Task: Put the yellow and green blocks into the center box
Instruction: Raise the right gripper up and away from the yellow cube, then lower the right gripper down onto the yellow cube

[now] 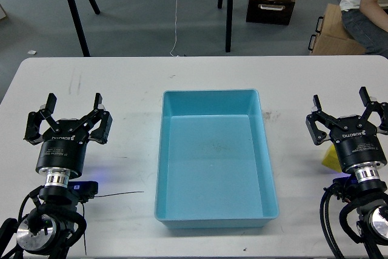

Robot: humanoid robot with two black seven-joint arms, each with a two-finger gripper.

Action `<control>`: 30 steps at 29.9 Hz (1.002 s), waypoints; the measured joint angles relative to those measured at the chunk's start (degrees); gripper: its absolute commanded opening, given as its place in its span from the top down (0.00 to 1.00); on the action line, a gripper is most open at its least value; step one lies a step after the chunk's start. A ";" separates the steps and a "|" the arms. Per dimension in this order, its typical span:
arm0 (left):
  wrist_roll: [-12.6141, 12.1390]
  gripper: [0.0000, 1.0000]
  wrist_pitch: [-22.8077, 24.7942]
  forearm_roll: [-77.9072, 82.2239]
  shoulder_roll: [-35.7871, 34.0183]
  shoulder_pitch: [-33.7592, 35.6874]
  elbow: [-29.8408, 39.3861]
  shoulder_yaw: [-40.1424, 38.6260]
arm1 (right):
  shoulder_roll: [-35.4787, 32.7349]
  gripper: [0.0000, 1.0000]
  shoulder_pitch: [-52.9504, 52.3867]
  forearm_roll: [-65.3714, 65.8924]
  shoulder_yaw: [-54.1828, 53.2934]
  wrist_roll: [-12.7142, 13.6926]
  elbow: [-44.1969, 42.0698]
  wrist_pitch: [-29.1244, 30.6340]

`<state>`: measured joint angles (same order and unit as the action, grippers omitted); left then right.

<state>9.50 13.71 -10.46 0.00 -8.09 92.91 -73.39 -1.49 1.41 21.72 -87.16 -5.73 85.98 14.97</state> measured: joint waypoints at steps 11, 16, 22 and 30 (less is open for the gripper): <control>0.00 0.00 -0.08 0.01 0.00 0.00 -0.14 0.09 | -20.48 0.01 -23.53 38.35 15.58 -4.77 -7.88 -8.13; 0.00 0.00 -0.09 0.00 0.00 0.00 -0.19 0.18 | -32.94 0.01 -38.67 50.82 35.13 -19.81 -16.14 -8.10; -0.01 0.00 -0.09 0.00 0.00 -0.08 -0.20 0.20 | -44.72 0.02 -56.55 56.38 59.51 -22.25 -16.74 -6.83; 0.00 0.00 -0.09 0.00 0.00 -0.09 -0.20 0.15 | -54.88 0.03 -74.33 67.58 86.43 -22.29 -9.81 -5.07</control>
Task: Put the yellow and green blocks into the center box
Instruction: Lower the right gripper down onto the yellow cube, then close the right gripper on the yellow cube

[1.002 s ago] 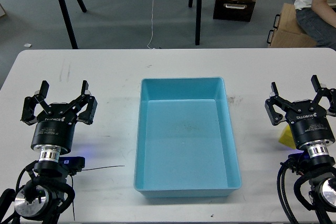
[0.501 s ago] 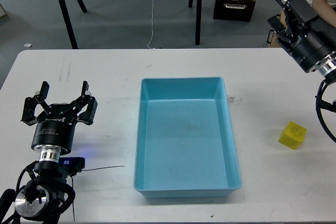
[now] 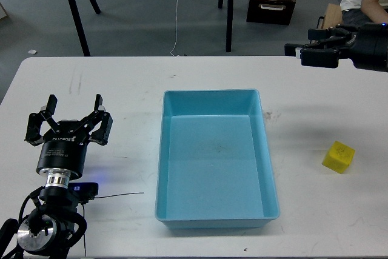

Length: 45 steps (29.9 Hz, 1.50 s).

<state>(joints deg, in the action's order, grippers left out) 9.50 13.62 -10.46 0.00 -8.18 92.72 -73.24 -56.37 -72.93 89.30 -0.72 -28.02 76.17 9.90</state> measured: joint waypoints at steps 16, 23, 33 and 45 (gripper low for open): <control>0.00 0.00 0.00 0.00 0.00 -0.14 -0.12 0.21 | -7.05 0.04 0.02 21.46 15.92 0.02 5.69 3.09; 0.00 0.00 0.00 0.00 0.00 -0.02 -0.17 0.21 | -5.91 0.04 2.08 23.34 16.75 0.03 2.33 4.61; -0.01 0.00 0.00 0.07 0.00 -0.02 -0.43 0.19 | 2.56 0.04 5.38 23.94 16.81 0.02 -5.67 5.20; -0.01 0.00 0.00 0.09 0.00 0.01 -0.70 0.18 | 4.79 0.10 6.27 24.06 18.66 0.02 -6.21 7.58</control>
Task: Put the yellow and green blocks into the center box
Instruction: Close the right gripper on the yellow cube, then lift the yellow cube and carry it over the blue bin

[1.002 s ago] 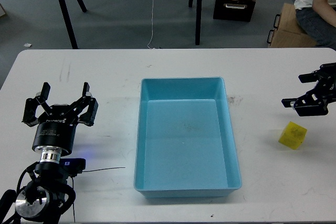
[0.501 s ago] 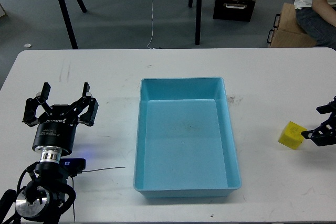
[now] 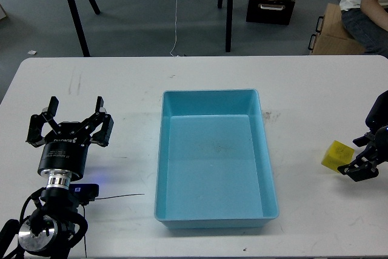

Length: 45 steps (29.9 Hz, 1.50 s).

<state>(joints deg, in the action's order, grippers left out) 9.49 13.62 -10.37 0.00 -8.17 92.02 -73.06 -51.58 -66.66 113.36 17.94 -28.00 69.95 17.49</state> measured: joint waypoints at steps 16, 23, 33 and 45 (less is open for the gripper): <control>0.00 0.00 0.00 0.00 0.00 0.00 -0.42 -0.14 | 2.14 0.45 -0.13 -0.08 0.04 0.00 -0.80 -0.13; 0.00 0.00 0.08 0.00 0.00 0.00 -0.73 -0.15 | 2.53 0.79 -0.09 1.20 0.10 -0.01 -2.02 -0.10; 0.00 0.00 0.08 0.00 0.00 0.00 -0.88 -0.15 | 3.73 1.00 -5.60 1.47 -1.04 -0.01 -5.09 -0.57; 0.00 0.00 0.00 -0.01 0.00 0.09 -0.97 -0.15 | 7.90 1.00 -24.18 -1.48 -4.24 0.00 1.50 -0.53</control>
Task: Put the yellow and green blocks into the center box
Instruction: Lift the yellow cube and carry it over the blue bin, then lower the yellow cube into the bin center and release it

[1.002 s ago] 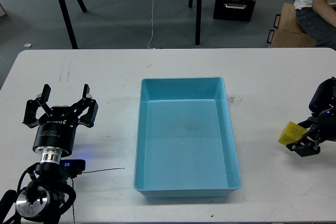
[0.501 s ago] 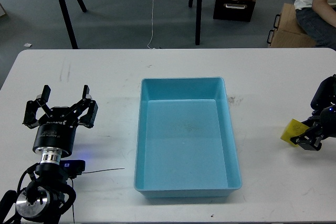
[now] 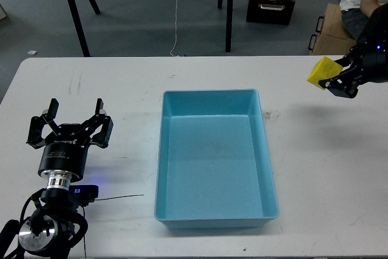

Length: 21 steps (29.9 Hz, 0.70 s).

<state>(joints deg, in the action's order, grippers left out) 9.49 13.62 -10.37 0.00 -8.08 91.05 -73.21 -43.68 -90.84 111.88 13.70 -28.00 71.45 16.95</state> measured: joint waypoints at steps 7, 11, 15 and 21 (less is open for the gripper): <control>0.00 0.00 0.00 0.00 0.00 0.00 0.00 -0.19 | 10.32 1.00 -4.99 -4.27 4.35 0.00 2.25 0.36; 0.01 0.00 0.00 0.00 -0.01 0.11 0.00 -0.31 | 17.10 1.00 -6.14 -4.95 7.48 0.00 1.48 0.45; 0.01 0.00 0.00 0.00 -0.01 0.25 0.00 -0.43 | 23.71 1.00 -5.86 -5.21 10.44 0.00 -0.76 0.55; 0.00 0.00 0.00 0.00 0.00 0.43 0.00 -0.77 | 30.89 0.99 -3.28 -6.55 13.42 0.00 -4.72 0.55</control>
<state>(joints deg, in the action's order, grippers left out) 9.49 13.62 -10.37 0.00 -7.66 91.05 -73.99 -12.79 -94.12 105.32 27.12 -28.00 66.73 17.50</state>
